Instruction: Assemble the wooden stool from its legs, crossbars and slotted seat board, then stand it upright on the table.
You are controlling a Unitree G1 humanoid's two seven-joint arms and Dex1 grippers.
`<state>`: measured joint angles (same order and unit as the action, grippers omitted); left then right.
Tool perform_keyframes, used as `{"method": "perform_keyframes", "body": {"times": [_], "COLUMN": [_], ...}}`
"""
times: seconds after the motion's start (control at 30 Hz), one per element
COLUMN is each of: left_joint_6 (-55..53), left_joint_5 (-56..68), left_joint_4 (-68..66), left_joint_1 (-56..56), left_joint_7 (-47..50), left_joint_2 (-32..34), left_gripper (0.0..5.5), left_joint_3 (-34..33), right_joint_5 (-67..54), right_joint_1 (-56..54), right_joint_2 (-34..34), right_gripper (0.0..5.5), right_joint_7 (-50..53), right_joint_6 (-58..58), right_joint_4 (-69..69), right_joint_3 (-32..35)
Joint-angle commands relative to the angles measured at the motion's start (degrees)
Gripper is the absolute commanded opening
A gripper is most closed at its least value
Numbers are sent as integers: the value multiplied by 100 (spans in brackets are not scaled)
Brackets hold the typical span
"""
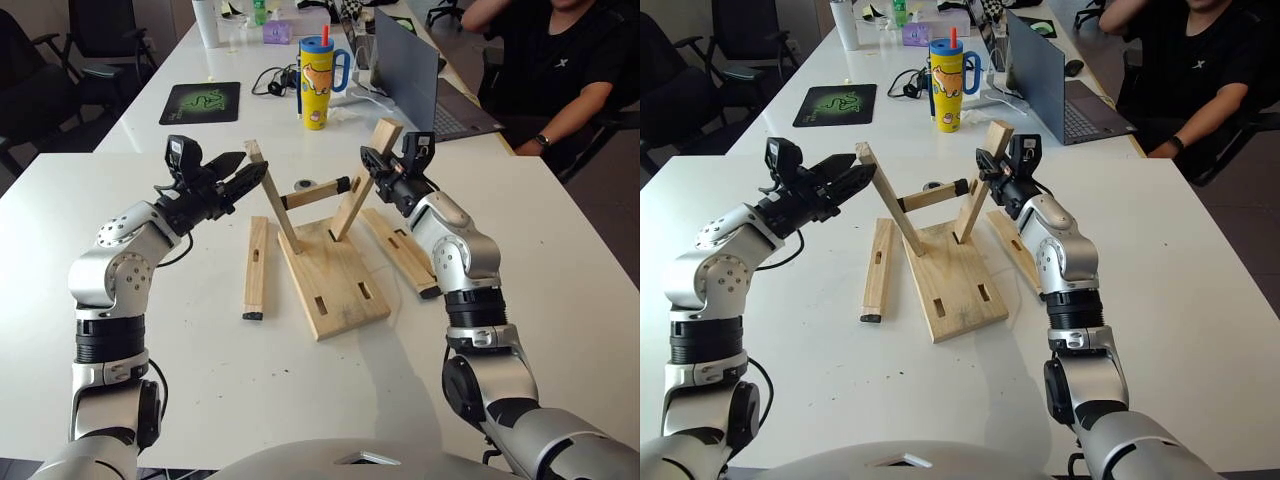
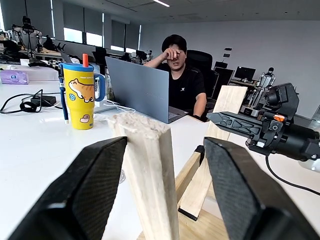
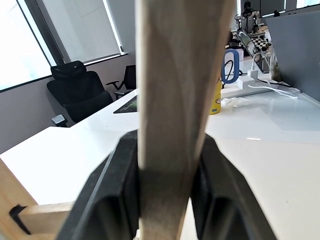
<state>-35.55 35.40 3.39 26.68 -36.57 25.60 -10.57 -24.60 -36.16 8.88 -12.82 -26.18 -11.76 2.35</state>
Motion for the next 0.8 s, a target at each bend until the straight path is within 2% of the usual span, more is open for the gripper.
{"method": "perform_keyframes", "body": {"times": [0.03,0.37,0.67,0.8], "left_joint_6": [66,293,358,363], "left_joint_5": [-72,-279,-247,-215], "left_joint_4": [-325,-878,-767,-584], "left_joint_1": [235,560,534,419], "left_joint_7": [-182,-346,-490,-544], "left_joint_2": [67,47,-19,-51], "left_gripper": [286,286,286,236], "left_joint_3": [68,157,227,288], "right_joint_5": [445,444,458,459], "right_joint_1": [319,258,223,192], "right_joint_2": [63,67,92,100], "right_gripper": [105,105,105,105], "right_joint_7": [-60,-81,-113,-129], "right_joint_6": [-346,-313,-293,-279], "right_joint_4": [-353,-434,-493,-531], "right_joint_3": [-355,-400,-406,-404]}}
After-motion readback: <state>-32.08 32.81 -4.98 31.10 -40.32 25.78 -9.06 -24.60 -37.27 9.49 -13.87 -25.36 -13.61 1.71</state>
